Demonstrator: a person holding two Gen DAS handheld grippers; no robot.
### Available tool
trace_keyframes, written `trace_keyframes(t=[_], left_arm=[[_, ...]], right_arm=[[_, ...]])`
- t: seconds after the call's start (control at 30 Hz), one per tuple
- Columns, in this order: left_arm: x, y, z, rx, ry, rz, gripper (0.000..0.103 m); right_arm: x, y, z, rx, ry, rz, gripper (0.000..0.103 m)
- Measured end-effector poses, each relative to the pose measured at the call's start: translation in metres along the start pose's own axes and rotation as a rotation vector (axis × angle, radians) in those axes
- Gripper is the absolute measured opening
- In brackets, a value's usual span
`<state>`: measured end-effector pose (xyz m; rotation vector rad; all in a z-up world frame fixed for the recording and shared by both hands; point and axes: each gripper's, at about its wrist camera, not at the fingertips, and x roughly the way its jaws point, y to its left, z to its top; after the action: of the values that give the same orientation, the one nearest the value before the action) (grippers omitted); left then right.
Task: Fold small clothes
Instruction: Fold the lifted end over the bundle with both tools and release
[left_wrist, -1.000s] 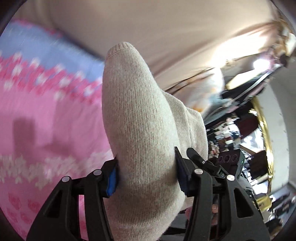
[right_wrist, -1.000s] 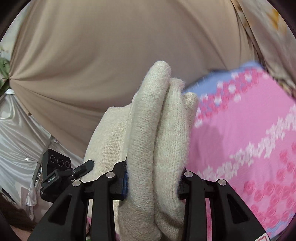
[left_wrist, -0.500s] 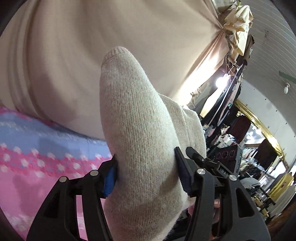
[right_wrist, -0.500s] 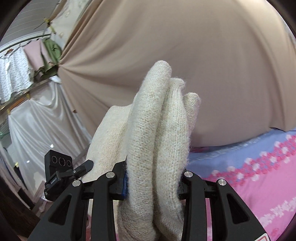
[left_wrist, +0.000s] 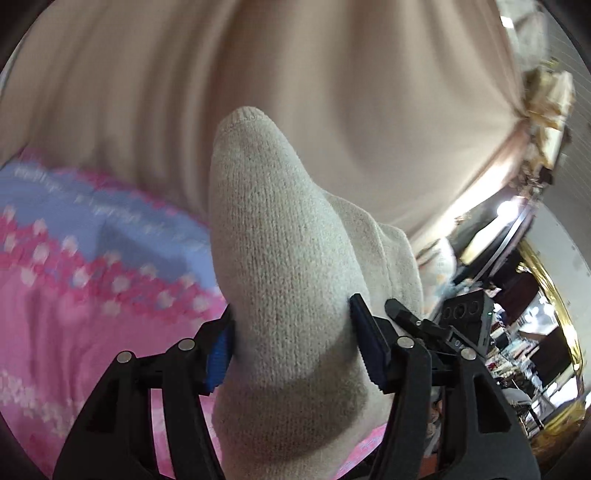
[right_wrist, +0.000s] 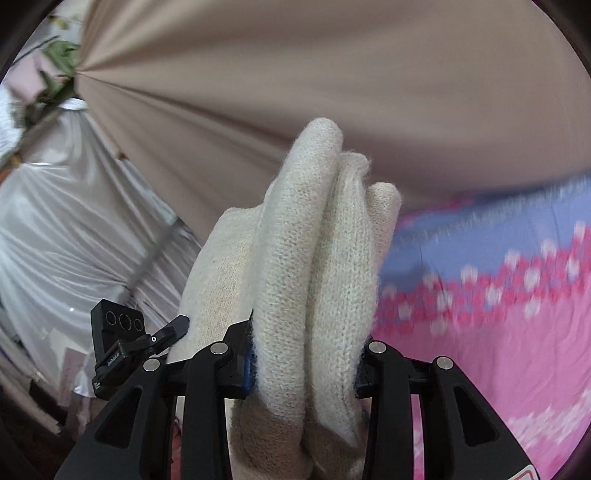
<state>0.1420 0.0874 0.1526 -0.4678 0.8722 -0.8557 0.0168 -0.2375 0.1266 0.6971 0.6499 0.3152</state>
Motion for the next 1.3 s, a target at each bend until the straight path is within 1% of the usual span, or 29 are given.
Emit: trace_keyframes(t=[0.07,0.1,0.13,0.17,0.2,0.23,0.27,0.3,0.33,0.4,0.43,0.5,0.57,0.63,0.7,0.73,0.77,0.8,0.83,0.9,0.97,1.0,1.03,1.1,1.13,1.17,1.23,1.27,1.3], left_arm=[[0.018,0.055,-0.018,-0.070,0.045,0.061,0.059],[0.033,0.096,-0.032,-0.122,0.081,0.108,0.058],[0.042,0.131,-0.044,-0.162,0.107,0.157,0.058],[0.053,0.162,-0.057,-0.203,0.131,0.229,0.057],[0.063,0.199,-0.074,-0.247,0.177,0.335,0.053],[0.067,0.225,-0.089,-0.292,0.220,0.411,0.050],[0.063,0.241,-0.100,-0.323,0.251,0.445,0.048],[0.053,0.243,-0.104,-0.320,0.239,0.440,0.048],[0.042,0.237,-0.104,-0.292,0.216,0.441,0.048],[0.021,0.212,-0.095,-0.187,0.169,0.457,0.049],[0.016,0.198,-0.089,-0.141,0.153,0.450,0.050],[0.016,0.173,-0.081,-0.061,0.133,0.427,0.054],[0.027,0.153,-0.076,-0.012,0.137,0.395,0.058],[0.047,0.141,-0.079,0.029,0.161,0.369,0.062],[0.076,0.144,-0.093,0.051,0.214,0.400,0.062],[0.090,0.150,-0.101,0.048,0.246,0.431,0.062],[0.102,0.160,-0.109,0.042,0.280,0.458,0.062],[0.111,0.166,-0.117,0.056,0.291,0.504,0.062],[0.111,0.163,-0.120,0.105,0.276,0.529,0.062],[0.105,0.153,-0.120,0.154,0.274,0.530,0.062],[0.100,0.151,-0.119,0.144,0.276,0.531,0.062],[0.097,0.154,-0.118,0.117,0.277,0.526,0.062],[0.096,0.157,-0.119,0.103,0.277,0.527,0.062],[0.095,0.159,-0.121,0.103,0.280,0.539,0.066],[0.097,0.155,-0.122,0.109,0.282,0.546,0.066],[0.097,0.154,-0.123,0.113,0.285,0.550,0.066],[0.092,0.147,-0.125,0.123,0.283,0.571,0.066],[0.087,0.142,-0.126,0.126,0.280,0.571,0.067],[0.083,0.139,-0.125,0.123,0.277,0.570,0.072]], right_arm=[[0.049,-0.028,-0.035,0.035,0.056,-0.050,0.039],[0.080,-0.051,-0.057,0.058,0.093,-0.084,0.043],[0.107,-0.071,-0.076,0.078,0.135,-0.140,0.044],[0.132,-0.098,-0.097,0.111,0.197,-0.235,0.043],[0.145,-0.120,-0.113,0.147,0.249,-0.338,0.038],[0.146,-0.134,-0.127,0.195,0.269,-0.395,0.033],[0.134,-0.139,-0.134,0.253,0.228,-0.354,0.033],[0.120,-0.134,-0.136,0.274,0.191,-0.332,0.033],[0.108,-0.125,-0.134,0.257,0.169,-0.335,0.032],[0.090,-0.098,-0.125,0.197,0.128,-0.308,0.028],[0.089,-0.085,-0.120,0.169,0.127,-0.297,0.026],[0.100,-0.059,-0.111,0.099,0.151,-0.269,0.024],[0.119,-0.041,-0.108,0.041,0.174,-0.261,0.024],[0.152,-0.036,-0.116,0.000,0.242,-0.283,0.024],[0.190,-0.055,-0.131,-0.019,0.328,-0.360,0.023],[0.204,-0.071,-0.139,-0.013,0.373,-0.402,0.013],[0.207,-0.077,-0.142,0.008,0.364,-0.387,0.013],[0.201,-0.072,-0.137,0.030,0.346,-0.388,0.013],[0.196,-0.063,-0.134,0.023,0.340,-0.406,0.013],[0.179,-0.034,-0.128,-0.055,0.305,-0.445,0.018],[0.168,-0.013,-0.130,-0.129,0.288,-0.475,0.019],[0.168,-0.009,-0.136,-0.155,0.295,-0.491,0.019],[0.173,-0.011,-0.143,-0.173,0.322,-0.507,0.019],[0.195,-0.031,-0.164,-0.187,0.406,-0.575,0.017],[0.199,-0.041,-0.171,-0.182,0.405,-0.576,0.013],[0.194,-0.041,-0.170,-0.169,0.369,-0.562,0.012],[0.185,-0.032,-0.161,-0.138,0.352,-0.558,0.014],[0.177,-0.023,-0.155,-0.136,0.325,-0.544,0.015],[0.169,-0.015,-0.151,-0.144,0.303,-0.534,0.016]])
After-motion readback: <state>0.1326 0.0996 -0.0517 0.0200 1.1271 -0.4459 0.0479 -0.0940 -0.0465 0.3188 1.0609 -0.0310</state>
